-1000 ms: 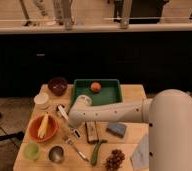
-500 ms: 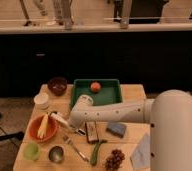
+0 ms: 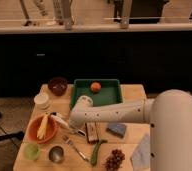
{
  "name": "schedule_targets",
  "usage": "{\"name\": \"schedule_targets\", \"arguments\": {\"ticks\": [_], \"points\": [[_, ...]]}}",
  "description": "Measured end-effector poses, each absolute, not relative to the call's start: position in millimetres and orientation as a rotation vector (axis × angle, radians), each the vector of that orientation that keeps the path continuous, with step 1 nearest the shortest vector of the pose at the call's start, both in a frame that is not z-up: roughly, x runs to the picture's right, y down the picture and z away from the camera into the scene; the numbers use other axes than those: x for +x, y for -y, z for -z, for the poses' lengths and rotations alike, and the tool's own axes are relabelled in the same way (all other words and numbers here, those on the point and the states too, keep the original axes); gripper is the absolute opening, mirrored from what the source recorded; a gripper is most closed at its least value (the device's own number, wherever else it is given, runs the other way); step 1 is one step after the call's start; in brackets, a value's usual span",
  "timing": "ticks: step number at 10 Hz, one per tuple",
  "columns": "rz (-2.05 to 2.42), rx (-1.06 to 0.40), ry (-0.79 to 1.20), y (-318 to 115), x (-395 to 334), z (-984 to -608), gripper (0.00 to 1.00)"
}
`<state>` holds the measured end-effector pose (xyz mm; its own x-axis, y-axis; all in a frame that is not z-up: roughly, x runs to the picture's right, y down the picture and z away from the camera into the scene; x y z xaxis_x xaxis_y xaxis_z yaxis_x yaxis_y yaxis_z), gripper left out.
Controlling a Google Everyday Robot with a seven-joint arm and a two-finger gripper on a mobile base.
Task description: Wipe table surface with brush
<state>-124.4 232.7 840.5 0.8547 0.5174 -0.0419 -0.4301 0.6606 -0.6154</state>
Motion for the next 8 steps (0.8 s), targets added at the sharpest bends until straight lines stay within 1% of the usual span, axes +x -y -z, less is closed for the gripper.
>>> {"name": "schedule_targets", "arguments": {"ticks": [4, 6, 8], "points": [[-0.519, -0.553, 0.096, -192.1, -83.4, -799.8, 0.00], [-0.506, -0.533, 0.075, -180.7, -77.1, -793.9, 0.00], [-0.464, -0.514, 0.016, -182.7, -70.4, -800.6, 0.00]]}}
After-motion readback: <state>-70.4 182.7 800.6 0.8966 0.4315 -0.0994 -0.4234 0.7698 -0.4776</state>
